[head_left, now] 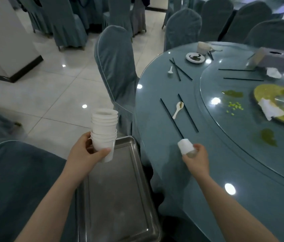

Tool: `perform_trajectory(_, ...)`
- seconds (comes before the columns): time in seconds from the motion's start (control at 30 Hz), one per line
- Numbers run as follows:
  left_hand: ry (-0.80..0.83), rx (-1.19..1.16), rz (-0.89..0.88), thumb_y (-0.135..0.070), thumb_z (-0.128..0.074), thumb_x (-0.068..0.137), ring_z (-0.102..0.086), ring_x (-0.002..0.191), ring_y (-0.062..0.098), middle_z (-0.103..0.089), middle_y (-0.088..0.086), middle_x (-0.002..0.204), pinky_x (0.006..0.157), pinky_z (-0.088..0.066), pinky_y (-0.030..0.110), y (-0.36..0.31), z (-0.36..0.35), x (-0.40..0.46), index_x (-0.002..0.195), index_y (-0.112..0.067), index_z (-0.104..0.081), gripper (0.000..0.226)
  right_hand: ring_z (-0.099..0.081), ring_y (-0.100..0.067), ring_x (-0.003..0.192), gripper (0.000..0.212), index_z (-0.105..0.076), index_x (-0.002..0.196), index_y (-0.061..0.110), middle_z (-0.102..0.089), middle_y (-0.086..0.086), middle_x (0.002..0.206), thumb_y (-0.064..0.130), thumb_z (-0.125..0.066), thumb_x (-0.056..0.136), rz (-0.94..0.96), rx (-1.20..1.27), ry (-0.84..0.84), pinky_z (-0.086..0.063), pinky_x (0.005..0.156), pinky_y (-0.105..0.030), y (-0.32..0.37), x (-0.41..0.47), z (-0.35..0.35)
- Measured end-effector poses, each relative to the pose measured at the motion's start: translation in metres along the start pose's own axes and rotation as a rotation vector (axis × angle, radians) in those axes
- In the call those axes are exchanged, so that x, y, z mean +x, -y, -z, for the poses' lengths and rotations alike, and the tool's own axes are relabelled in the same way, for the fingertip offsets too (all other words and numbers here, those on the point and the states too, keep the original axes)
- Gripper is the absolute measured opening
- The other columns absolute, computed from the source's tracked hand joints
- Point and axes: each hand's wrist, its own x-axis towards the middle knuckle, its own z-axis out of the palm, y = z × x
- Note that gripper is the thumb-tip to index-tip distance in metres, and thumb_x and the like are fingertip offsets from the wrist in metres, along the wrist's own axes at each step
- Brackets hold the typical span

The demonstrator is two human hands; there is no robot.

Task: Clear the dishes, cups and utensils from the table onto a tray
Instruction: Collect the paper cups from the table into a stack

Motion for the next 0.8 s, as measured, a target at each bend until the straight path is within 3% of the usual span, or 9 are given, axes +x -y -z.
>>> perform_trajectory(0.1,-0.023,-0.005,0.017,-0.019,-0.079,0.073,-0.059,0.096,0.001,-0.058,-0.025,0.104,0.071,-0.047,0.018,0.007,0.012,-0.003,0.122,-0.038,-0.045,0.063,-0.058,-0.012,0.081,0.052,-0.041,0.114,0.025,-0.054,0.0,0.109,0.015,-0.07,0.072,0.008,0.172,0.116,-0.043,0.057,-0.022,0.021,-0.017,-0.019)
perform_trajectory(0.3,-0.093,-0.017,0.026,-0.018,-0.08,0.072,-0.061,0.096,0.003,-0.059,-0.022,0.108,0.068,-0.047,0.015,0.021,0.054,-0.024,0.127,-0.035,-0.046,0.066,-0.061,-0.001,0.092,0.036,-0.058,0.112,0.031,-0.063,0.009,0.11,0.01,-0.066,0.084,0.116,0.387,0.327,-0.048,0.068,-0.014,0.08,-0.059,-0.049)
perform_trajectory(0.43,-0.118,-0.013,-0.029,-0.015,-0.08,0.072,-0.064,0.095,0.003,-0.064,-0.014,0.112,0.068,-0.05,0.014,0.03,0.098,-0.05,0.129,-0.027,-0.05,0.066,-0.06,-0.005,0.104,0.05,-0.058,0.12,0.032,-0.062,0.012,0.116,-0.001,-0.063,0.083,0.234,0.457,0.475,-0.051,0.08,-0.02,0.122,-0.107,-0.066)
perform_trajectory(0.6,-0.193,-0.02,-0.156,-0.013,-0.08,0.069,-0.064,0.094,-0.005,-0.067,-0.02,0.105,0.076,-0.052,0.017,0.035,0.177,-0.097,0.119,-0.038,-0.054,0.061,-0.061,-0.015,0.113,0.053,-0.057,0.122,0.029,-0.064,0.003,0.124,-0.008,-0.059,0.083,0.395,0.583,0.597,-0.051,0.09,-0.031,0.184,-0.186,-0.088)
perform_trajectory(0.7,-0.219,-0.009,-0.198,-0.013,-0.08,0.068,-0.062,0.095,-0.009,-0.066,-0.026,0.103,0.073,-0.05,0.011,0.044,0.232,-0.134,0.116,-0.045,-0.052,0.064,-0.063,-0.012,0.109,0.049,-0.06,0.121,0.029,-0.066,0.009,0.119,0.006,-0.059,0.078,0.465,0.598,0.644,-0.055,0.085,-0.028,0.219,-0.251,-0.1)
perform_trajectory(0.8,-0.203,0.059,-0.226,-0.015,-0.08,0.067,-0.061,0.093,-0.01,-0.065,-0.022,0.108,0.066,-0.048,0.007,0.056,0.292,-0.166,0.122,-0.042,-0.051,0.068,-0.065,-0.01,0.105,0.046,-0.063,0.117,0.029,-0.067,0.007,0.118,-0.003,-0.05,0.087,0.525,0.678,0.658,-0.054,0.08,-0.026,0.256,-0.317,-0.122)
